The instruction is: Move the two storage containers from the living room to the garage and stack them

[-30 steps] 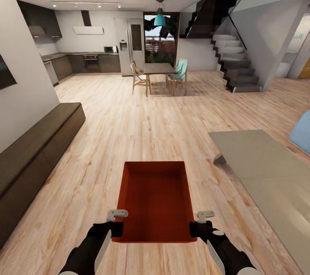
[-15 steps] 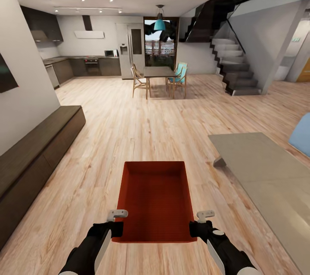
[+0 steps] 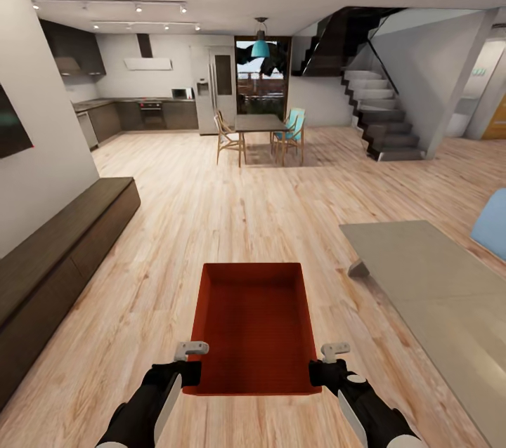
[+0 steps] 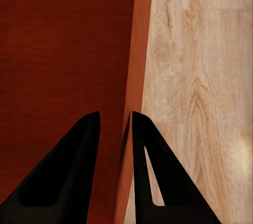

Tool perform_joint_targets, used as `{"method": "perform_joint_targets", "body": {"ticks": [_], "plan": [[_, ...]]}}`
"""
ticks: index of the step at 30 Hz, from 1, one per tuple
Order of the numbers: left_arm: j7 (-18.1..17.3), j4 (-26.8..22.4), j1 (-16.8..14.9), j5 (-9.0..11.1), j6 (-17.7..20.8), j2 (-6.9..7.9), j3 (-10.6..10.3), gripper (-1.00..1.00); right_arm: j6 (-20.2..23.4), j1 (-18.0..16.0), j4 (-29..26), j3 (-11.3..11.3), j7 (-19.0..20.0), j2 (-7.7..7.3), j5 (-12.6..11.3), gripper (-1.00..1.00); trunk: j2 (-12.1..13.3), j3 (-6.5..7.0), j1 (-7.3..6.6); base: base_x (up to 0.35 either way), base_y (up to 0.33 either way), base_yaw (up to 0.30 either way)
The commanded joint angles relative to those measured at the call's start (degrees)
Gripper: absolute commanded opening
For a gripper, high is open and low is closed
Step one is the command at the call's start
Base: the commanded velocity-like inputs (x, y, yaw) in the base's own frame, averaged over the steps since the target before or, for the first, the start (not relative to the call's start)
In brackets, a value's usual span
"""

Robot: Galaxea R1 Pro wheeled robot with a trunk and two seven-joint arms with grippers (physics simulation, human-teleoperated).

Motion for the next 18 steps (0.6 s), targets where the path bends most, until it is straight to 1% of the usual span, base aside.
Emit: {"method": "perform_joint_targets", "body": {"ticks": [1,18], "plan": [[0.3,0.0,0.0,-2.4,0.4,0.53,0.2,-1.00,-0.5,-0.1,-0.3,-0.1,-0.1,-0.06,0.4,-1.00,-0.1,-0.01,0.03,0.000,0.000,0.000],[0.3,0.0,0.0,-2.4,0.4,0.62,0.2,-1.00,-0.4,-0.1,-0.3,-0.1,-0.1,-0.06,0.4,-1.00,-0.1,1.58,0.03,0.000,0.000,0.000]]}}
